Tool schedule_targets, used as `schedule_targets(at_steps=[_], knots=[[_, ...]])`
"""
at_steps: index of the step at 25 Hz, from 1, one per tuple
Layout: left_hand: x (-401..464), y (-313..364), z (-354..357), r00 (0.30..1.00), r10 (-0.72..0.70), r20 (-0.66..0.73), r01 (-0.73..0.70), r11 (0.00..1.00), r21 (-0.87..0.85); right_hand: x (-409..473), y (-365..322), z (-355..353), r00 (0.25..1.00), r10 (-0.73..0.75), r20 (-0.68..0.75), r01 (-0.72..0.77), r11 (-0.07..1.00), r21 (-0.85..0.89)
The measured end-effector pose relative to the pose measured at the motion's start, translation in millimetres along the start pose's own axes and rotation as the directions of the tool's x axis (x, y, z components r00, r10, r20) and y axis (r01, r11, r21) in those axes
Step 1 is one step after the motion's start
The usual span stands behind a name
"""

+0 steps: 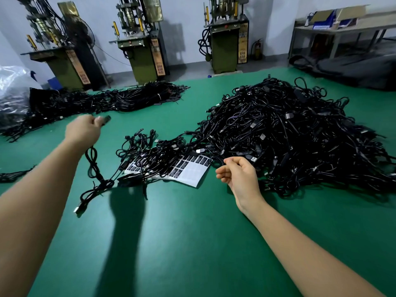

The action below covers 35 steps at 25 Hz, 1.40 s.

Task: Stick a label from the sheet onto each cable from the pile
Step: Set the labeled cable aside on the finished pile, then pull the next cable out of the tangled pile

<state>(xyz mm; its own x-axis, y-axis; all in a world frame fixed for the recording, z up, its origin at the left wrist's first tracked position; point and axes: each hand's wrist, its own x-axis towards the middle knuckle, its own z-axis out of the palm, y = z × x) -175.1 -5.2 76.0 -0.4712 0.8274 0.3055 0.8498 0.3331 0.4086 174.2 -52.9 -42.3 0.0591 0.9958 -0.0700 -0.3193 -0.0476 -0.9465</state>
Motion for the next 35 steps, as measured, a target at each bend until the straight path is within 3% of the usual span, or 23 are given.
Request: schedule_targets(at_steps=[4,8,12,14,16,18,20,22,25,27,30,35], knots=[[-21.0,-5.0,43.3,0.999,0.020,0.043,-0.024,0.996,0.081,1.0,-0.4,-0.8,1.000,0.004,-0.006,-0.004,1.000,-0.005],[-72.6,16.0,79.1,0.987,0.126,-0.101,-0.122,0.991,0.048,2.0,-0.2,-1.3,1.000,0.001,-0.010,-0.001,1.000,-0.009],[-142.3,63.3,101.3,0.920,0.361,-0.155,-0.374,0.926,-0.061,-1.9,-0.7,-0.5,1.000,-0.023,0.001,0.023,0.999,-0.037],[-170.8,78.7,111.7,0.864,0.484,-0.136,-0.497,0.863,-0.087,-5.9,-1.9,-1.2,0.997,-0.078,-0.002,0.076,0.980,-0.182],[-187.6,83.7,118.6,0.818,0.570,-0.079,-0.575,0.813,-0.086,-7.0,-8.3,-5.6,0.969,-0.247,-0.022,0.206,0.852,-0.482],[-190.4,83.3,120.8,0.810,0.585,-0.021,-0.584,0.804,-0.115,-3.9,-25.0,-11.9,0.871,-0.492,-0.005,0.329,0.590,-0.738],[-189.3,81.1,121.2,0.815,0.579,-0.011,-0.574,0.806,-0.143,2.7,-46.0,-22.8,0.780,-0.626,0.026,0.324,0.367,-0.872],[-189.5,81.8,120.4,0.815,0.579,-0.021,-0.575,0.804,-0.149,12.0,-62.9,-37.4,0.765,-0.641,0.065,0.293,0.256,-0.921],[-188.6,84.6,120.0,0.820,0.572,-0.021,-0.568,0.809,-0.150,21.7,-70.5,-46.5,0.756,-0.617,0.218,0.373,0.134,-0.918],[-187.3,84.5,120.1,0.826,0.564,-0.017,-0.560,0.816,-0.148,24.8,-63.4,-40.1,0.791,-0.513,0.335,0.392,0.004,-0.920],[-188.8,84.1,119.7,0.823,0.568,-0.019,-0.564,0.812,-0.151,29.1,-39.9,-34.0,0.855,-0.372,0.362,0.288,-0.239,-0.927],[-189.2,83.2,120.4,0.826,0.563,-0.027,-0.559,0.813,-0.165,32.5,-31.7,-40.5,0.850,-0.454,0.266,0.171,-0.239,-0.956]])
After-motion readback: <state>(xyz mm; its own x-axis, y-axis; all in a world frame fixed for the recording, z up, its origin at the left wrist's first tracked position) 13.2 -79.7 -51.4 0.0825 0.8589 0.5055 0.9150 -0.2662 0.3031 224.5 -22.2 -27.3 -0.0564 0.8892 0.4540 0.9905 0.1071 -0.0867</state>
